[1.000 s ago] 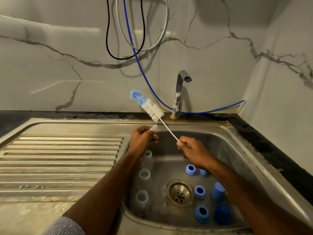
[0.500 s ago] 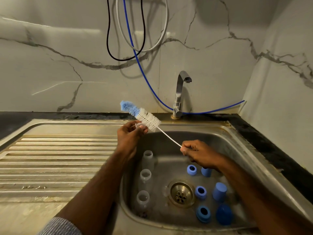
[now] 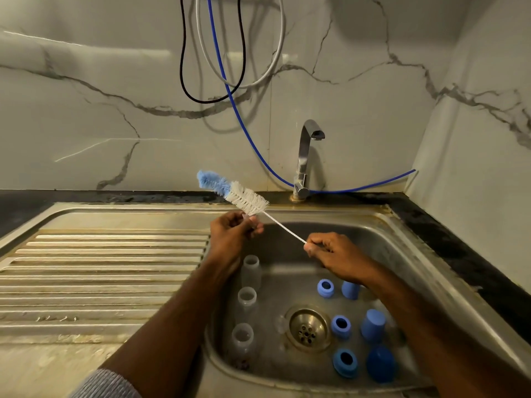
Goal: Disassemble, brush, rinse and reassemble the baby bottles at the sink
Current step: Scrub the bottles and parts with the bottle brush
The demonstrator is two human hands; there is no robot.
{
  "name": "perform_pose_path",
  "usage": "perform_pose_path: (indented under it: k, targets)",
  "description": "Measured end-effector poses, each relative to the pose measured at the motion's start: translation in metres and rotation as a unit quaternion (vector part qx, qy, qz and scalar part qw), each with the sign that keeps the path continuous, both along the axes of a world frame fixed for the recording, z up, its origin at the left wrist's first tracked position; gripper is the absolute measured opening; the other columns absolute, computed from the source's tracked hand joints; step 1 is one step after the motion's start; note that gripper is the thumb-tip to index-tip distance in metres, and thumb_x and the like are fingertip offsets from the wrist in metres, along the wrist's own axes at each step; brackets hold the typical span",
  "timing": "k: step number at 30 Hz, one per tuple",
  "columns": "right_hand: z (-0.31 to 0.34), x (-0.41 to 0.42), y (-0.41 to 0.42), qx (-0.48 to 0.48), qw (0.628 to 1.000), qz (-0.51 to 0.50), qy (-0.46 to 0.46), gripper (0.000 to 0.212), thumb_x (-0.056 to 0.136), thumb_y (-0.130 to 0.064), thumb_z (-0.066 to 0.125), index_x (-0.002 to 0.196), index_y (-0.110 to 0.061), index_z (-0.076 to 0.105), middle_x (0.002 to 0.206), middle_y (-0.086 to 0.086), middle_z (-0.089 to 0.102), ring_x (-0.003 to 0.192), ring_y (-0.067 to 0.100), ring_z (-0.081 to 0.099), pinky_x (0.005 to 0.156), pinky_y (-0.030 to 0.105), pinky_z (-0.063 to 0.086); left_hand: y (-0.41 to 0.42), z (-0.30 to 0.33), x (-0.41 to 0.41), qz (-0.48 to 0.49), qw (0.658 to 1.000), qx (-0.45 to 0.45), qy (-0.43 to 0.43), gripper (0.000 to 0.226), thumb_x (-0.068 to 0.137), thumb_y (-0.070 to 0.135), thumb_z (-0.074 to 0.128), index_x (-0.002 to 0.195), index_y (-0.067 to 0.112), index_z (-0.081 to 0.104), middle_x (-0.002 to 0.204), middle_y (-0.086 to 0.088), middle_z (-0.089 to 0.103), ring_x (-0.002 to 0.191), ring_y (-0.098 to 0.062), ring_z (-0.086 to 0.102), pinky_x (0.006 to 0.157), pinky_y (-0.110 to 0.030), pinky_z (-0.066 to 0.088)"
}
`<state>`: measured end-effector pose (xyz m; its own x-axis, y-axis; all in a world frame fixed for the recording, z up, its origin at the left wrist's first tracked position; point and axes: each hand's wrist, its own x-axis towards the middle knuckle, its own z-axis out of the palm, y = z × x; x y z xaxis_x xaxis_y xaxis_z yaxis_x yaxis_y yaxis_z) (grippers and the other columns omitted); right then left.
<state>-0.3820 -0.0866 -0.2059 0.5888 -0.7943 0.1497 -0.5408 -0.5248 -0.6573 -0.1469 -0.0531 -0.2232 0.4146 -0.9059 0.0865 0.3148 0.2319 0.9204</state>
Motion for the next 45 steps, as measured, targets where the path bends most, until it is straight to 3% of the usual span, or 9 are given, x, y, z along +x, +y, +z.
perform_pose_path:
  k: [8, 13, 18, 23, 27, 31, 35, 40, 45]
  targets:
    - [0.002, -0.018, -0.005, 0.026, 1.0, -0.006, 0.004, 0.03, 0.101, -0.025, 0.054, 0.072, -0.024, 0.059, 0.062, -0.005, 0.055, 0.06, 0.005, 0.049, 0.065, 0.028, 0.044, 0.002, 0.01, 0.02, 0.114, 0.98, 0.013, 0.165, 0.01, 0.093, 0.006, 0.066, 0.101, -0.001, 0.067, 0.104, -0.016, 0.07, 0.091, -0.025, 0.074, 0.078, -0.033, 0.063]
    - [-0.004, 0.001, 0.001, 0.062, 0.998, 0.003, -0.013, 0.023, 0.101, -0.026, 0.052, 0.082, -0.017, 0.063, 0.079, 0.017, 0.062, 0.068, 0.015, 0.053, 0.066, 0.032, 0.047, 0.001, 0.006, 0.009, 0.073, 0.989, 0.024, 0.127, 0.021, 0.095, 0.01, 0.064, 0.111, -0.004, 0.065, 0.104, -0.019, 0.072, 0.088, -0.024, 0.075, 0.075, -0.031, 0.063]
    - [-0.011, 0.025, 0.015, 0.094, 0.991, -0.016, -0.095, 0.028, 0.1, -0.021, 0.052, 0.073, -0.015, 0.054, 0.054, -0.009, 0.043, 0.051, 0.008, 0.037, 0.052, 0.026, 0.033, -0.003, 0.002, -0.017, 0.036, 0.998, 0.026, 0.048, 0.02, 0.096, 0.007, 0.062, 0.113, -0.004, 0.065, 0.103, -0.021, 0.07, 0.084, -0.023, 0.073, 0.077, -0.031, 0.062]
    - [0.006, 0.006, 0.015, 0.158, 0.986, -0.005, -0.06, 0.027, 0.104, -0.024, 0.046, 0.083, -0.01, 0.057, 0.058, 0.0, 0.04, 0.046, 0.008, 0.03, 0.039, 0.021, 0.024, -0.003, 0.009, -0.004, 0.079, 0.987, 0.02, 0.136, 0.02, 0.096, 0.009, 0.063, 0.113, -0.001, 0.065, 0.106, -0.017, 0.072, 0.091, -0.023, 0.075, 0.076, -0.029, 0.061]
    - [0.008, -0.004, 0.014, 0.194, 0.98, 0.027, -0.027, 0.027, 0.105, -0.026, 0.046, 0.084, -0.016, 0.059, 0.058, -0.002, 0.041, 0.046, 0.008, 0.03, 0.042, 0.023, 0.025, 0.002, 0.006, 0.009, 0.085, 0.989, 0.028, 0.121, 0.016, 0.096, 0.009, 0.062, 0.109, 0.001, 0.066, 0.105, -0.016, 0.072, 0.092, -0.024, 0.073, 0.078, -0.031, 0.061]
    - [0.0, 0.012, 0.015, 0.144, 0.988, 0.001, -0.06, 0.027, 0.103, -0.025, 0.048, 0.08, -0.014, 0.056, 0.06, 0.001, 0.041, 0.05, 0.01, 0.033, 0.046, 0.026, 0.027, 0.002, 0.005, -0.014, -0.009, 0.998, 0.016, 0.055, 0.016, 0.097, 0.005, 0.058, 0.11, -0.001, 0.066, 0.095, -0.014, 0.07, 0.081, -0.02, 0.069, 0.081, -0.033, 0.06]
    - [-0.006, 0.02, 0.015, 0.104, 0.989, -0.02, -0.1, 0.029, 0.102, -0.026, 0.05, 0.075, -0.017, 0.056, 0.057, -0.005, 0.043, 0.055, 0.012, 0.038, 0.056, 0.033, 0.034, 0.002, 0.005, -0.017, -0.048, 0.998, -0.004, 0.043, 0.014, 0.097, 0.004, 0.059, 0.108, -0.002, 0.066, 0.093, -0.017, 0.067, 0.077, -0.019, 0.069, 0.071, -0.027, 0.06]
    - [0.0, 0.016, 0.014, 0.099, 0.989, -0.034, -0.103, 0.028, 0.103, -0.024, 0.051, 0.077, -0.014, 0.057, 0.049, -0.01, 0.042, 0.048, 0.005, 0.036, 0.044, 0.016, 0.031, 0.003, 0.008, -0.013, 0.008, 0.983, -0.019, 0.182, 0.028, 0.094, 0.005, 0.065, 0.121, 0.002, 0.058, 0.109, -0.022, 0.07, 0.088, -0.027, 0.073, 0.079, -0.035, 0.063]
    - [0.004, 0.013, 0.015, 0.09, 0.987, -0.047, -0.124, 0.027, 0.103, -0.02, 0.051, 0.079, -0.009, 0.058, 0.049, -0.01, 0.042, 0.044, 0.001, 0.035, 0.041, 0.011, 0.03, 0.002, 0.008, -0.003, 0.051, 0.964, -0.011, 0.26, 0.03, 0.096, 0.007, 0.062, 0.126, 0.003, 0.059, 0.12, -0.024, 0.065, 0.101, -0.03, 0.073, 0.08, -0.036, 0.063]
